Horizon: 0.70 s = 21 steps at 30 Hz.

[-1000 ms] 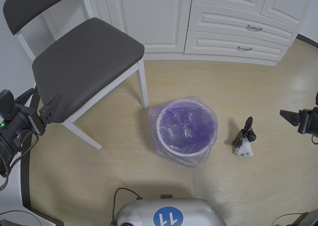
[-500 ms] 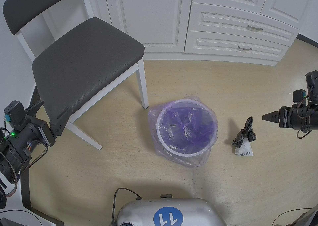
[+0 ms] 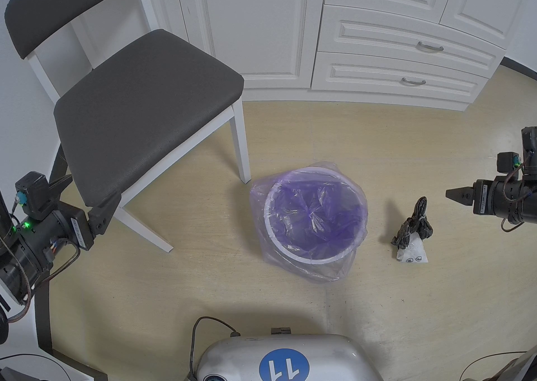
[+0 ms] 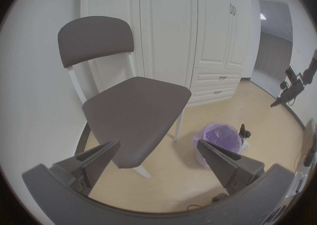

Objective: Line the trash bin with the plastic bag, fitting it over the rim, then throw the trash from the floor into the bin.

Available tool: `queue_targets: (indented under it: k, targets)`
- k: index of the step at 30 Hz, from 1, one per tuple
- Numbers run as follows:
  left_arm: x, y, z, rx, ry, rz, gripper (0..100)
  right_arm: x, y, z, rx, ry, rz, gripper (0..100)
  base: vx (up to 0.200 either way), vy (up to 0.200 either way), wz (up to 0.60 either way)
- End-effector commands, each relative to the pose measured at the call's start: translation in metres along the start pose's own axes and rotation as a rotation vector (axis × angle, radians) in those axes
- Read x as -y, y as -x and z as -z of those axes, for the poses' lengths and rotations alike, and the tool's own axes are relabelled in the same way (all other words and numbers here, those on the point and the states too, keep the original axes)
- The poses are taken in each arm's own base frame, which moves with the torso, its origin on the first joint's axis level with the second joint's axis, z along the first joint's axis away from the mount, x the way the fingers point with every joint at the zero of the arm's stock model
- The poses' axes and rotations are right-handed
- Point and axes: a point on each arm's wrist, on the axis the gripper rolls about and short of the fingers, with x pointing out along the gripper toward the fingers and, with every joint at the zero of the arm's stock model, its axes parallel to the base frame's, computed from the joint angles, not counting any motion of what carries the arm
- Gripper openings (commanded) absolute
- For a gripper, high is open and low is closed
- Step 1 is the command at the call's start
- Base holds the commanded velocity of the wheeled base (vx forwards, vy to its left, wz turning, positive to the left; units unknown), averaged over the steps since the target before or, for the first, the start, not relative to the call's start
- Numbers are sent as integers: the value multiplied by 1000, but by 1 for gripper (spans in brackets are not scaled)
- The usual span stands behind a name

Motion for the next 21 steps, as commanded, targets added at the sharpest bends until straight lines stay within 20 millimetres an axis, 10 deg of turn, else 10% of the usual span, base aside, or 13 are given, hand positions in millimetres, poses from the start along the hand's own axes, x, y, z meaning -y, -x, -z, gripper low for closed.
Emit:
queue_targets:
  k: [1, 8, 21]
  targets:
    - [-8, 19, -4, 22, -34, -38, 100, 12, 19, 9, 18, 48, 50, 100, 0, 0, 0]
    - [-8, 13, -12, 40, -33, -32, 100, 22, 57, 8, 132, 118, 22, 100, 0, 0, 0]
    - [-6, 0, -13, 6, -19, -6, 100, 19, 48, -18, -127, -30, -29, 100, 0, 0, 0]
